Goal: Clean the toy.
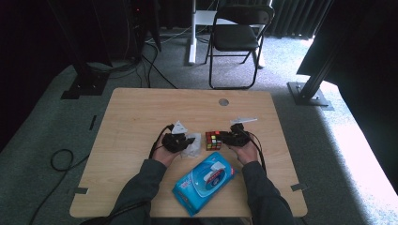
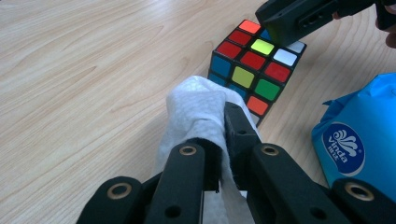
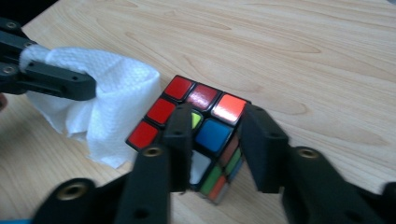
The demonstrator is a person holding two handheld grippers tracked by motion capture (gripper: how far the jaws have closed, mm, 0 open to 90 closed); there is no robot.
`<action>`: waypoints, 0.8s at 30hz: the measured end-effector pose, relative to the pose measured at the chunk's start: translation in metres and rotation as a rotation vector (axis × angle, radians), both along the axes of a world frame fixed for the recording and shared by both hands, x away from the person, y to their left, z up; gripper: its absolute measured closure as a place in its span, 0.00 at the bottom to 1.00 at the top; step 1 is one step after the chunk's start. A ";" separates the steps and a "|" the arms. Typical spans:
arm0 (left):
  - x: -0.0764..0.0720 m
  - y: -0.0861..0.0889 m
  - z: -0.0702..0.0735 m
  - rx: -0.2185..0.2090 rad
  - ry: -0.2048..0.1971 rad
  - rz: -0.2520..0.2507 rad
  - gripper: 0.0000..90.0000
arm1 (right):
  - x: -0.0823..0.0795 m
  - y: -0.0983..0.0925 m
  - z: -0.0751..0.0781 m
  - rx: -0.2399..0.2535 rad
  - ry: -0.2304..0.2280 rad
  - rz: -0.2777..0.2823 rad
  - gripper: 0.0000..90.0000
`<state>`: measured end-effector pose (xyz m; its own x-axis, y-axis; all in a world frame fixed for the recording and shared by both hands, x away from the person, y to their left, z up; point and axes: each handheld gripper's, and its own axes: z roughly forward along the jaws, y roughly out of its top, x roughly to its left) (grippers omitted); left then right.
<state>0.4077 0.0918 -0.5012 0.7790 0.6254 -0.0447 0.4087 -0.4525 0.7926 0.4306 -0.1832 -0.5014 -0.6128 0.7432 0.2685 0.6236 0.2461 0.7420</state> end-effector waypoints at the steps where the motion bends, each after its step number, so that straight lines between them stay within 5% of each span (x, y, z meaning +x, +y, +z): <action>1: 0.000 0.000 0.000 0.000 0.000 0.001 0.96 | 0.000 0.000 0.000 0.004 0.000 -0.004 0.75; 18: 0.000 0.000 0.001 0.001 -0.002 0.001 0.96 | 0.007 -0.025 -0.013 0.213 0.116 -0.065 0.79; 24: 0.000 -0.001 0.001 0.003 0.000 -0.001 0.96 | 0.009 -0.036 -0.011 0.205 0.099 -0.103 0.81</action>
